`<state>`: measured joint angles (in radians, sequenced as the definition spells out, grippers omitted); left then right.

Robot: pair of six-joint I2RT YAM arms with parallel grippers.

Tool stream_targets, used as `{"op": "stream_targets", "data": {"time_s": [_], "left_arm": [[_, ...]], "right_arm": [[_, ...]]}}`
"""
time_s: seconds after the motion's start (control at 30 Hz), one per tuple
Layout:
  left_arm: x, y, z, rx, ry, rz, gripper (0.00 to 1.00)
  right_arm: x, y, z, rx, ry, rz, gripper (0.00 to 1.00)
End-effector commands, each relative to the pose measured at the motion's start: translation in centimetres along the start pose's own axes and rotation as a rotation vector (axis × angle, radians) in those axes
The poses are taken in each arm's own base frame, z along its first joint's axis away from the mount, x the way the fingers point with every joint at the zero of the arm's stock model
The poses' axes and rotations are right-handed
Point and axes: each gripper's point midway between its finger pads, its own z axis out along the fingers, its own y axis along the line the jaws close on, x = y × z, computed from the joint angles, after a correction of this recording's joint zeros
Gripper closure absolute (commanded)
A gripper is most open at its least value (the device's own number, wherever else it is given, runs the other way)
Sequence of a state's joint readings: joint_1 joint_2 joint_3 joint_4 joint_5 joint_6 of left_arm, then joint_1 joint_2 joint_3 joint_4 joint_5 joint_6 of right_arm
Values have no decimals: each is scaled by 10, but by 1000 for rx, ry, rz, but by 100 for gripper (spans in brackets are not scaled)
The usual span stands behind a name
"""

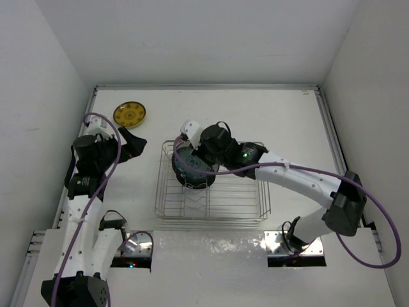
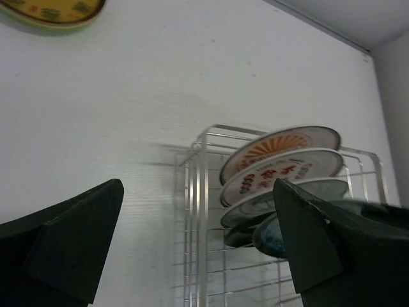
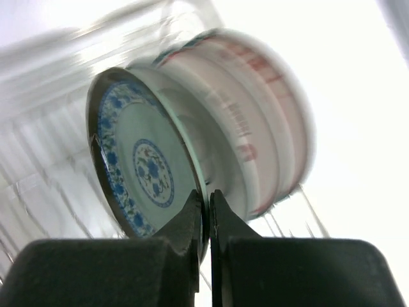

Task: Unload the plates from the dish rack

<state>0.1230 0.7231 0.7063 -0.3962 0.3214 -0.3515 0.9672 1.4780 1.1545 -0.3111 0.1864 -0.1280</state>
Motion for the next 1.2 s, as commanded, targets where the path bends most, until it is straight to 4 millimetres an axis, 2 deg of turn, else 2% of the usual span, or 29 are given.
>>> {"op": "stream_targets", "data": {"time_s": [0.0,0.07,0.23,0.43,0.5,0.57,0.77,0.8,0.83,0.87,0.9,0.93,0.97,1.03,1.07,1.1,1.17], "left_arm": [[-29,-57,-16,251,-68,34,0],[-39,-82,-29,368,-97,37,0],[-53,-124,-57,574,-125,83,0],[-46,-122,-43,595,-46,37,6],[-41,-130,-44,661,-15,31,7],[-44,-134,-44,689,-19,35,10],[-43,-138,-42,708,6,26,23],[-42,-140,-43,718,11,28,30],[-40,-143,-44,740,19,30,44],[-41,-145,-45,748,22,30,51],[-41,-146,-46,752,22,32,66],[-42,-149,-47,759,21,37,89],[-43,-149,-47,758,22,36,97],[-47,-146,-43,717,15,29,100],[-50,-142,-40,683,4,24,100],[-51,-136,-35,623,21,-1,100],[-76,-100,-10,356,-78,-74,100]], "right_arm": [[-60,-52,-43,236,-140,287,100],[-63,-52,-53,232,-139,337,100],[-76,-62,-73,270,-198,474,100],[-110,-49,-88,137,-395,627,100],[-120,-43,-92,88,-446,657,100],[-129,-34,-93,20,-469,687,100],[-152,-24,-93,-77,-552,771,100],[-158,-21,-92,-101,-565,776,100],[-158,-18,-86,-115,-553,792,100],[-160,-17,-84,-120,-551,799,100],[-166,-18,-83,-125,-571,808,100],[-166,-18,-77,-123,-564,820,100],[-166,-19,-75,-118,-566,825,100],[-166,-23,-72,-93,-573,839,100],[-163,-24,-71,-80,-572,843,85],[-159,-30,-71,-42,-574,852,62],[-139,-44,-72,62,-552,874,1]]}}
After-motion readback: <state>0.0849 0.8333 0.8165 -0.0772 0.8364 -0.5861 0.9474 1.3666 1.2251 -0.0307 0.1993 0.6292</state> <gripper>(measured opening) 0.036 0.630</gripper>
